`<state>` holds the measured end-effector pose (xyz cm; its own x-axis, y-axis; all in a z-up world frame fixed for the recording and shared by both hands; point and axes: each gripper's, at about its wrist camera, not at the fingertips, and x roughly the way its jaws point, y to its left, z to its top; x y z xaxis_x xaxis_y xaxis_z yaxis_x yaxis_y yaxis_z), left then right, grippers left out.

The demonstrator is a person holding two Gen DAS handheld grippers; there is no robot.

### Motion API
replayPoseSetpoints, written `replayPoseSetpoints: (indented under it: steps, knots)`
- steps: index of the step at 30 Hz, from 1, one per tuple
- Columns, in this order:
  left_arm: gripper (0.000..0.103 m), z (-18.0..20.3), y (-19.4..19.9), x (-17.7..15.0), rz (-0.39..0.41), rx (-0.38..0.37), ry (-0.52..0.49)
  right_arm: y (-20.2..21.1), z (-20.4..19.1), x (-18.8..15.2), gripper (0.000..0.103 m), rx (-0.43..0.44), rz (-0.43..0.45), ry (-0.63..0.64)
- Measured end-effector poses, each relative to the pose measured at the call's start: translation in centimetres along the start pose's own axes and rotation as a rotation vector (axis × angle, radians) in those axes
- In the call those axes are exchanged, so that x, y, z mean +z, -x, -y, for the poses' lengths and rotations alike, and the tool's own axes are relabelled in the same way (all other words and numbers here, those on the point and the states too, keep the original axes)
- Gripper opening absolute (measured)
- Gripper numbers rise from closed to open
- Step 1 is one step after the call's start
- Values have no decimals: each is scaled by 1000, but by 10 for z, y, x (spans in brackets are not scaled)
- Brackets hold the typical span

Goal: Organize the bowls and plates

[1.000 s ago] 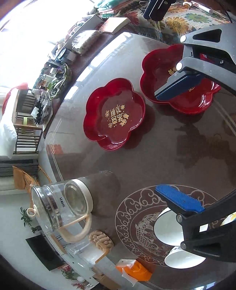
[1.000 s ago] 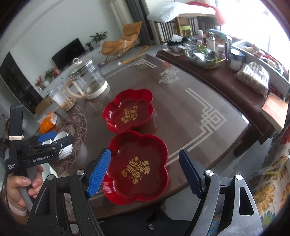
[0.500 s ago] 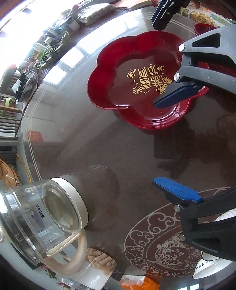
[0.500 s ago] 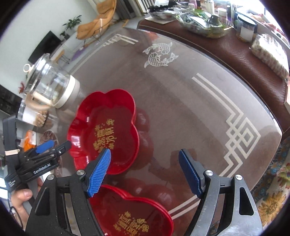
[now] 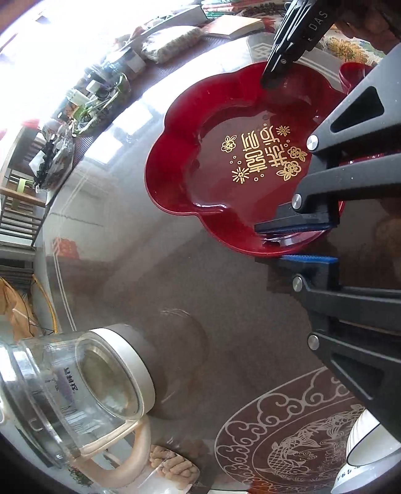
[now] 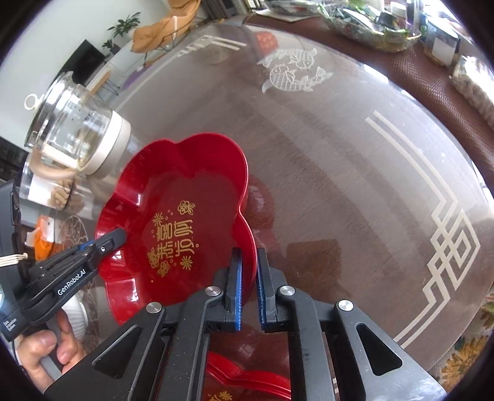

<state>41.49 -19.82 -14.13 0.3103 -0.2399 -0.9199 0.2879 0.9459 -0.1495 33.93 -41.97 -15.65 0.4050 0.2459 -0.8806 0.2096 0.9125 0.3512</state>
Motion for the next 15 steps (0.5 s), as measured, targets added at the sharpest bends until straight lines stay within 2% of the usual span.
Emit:
replayPoseSetpoints:
  steps: [6,10,15]
  knots:
    - [11,16,75,-8,112,-46,-48,63,-7,-9,11,60,98,23]
    - [11,31,116,-44,141,-73,-94,110,-15,-36,11,63,147,50]
    - [11,49,127,-96,121,-100,-136,141,-17,-86,12,39,150,73]
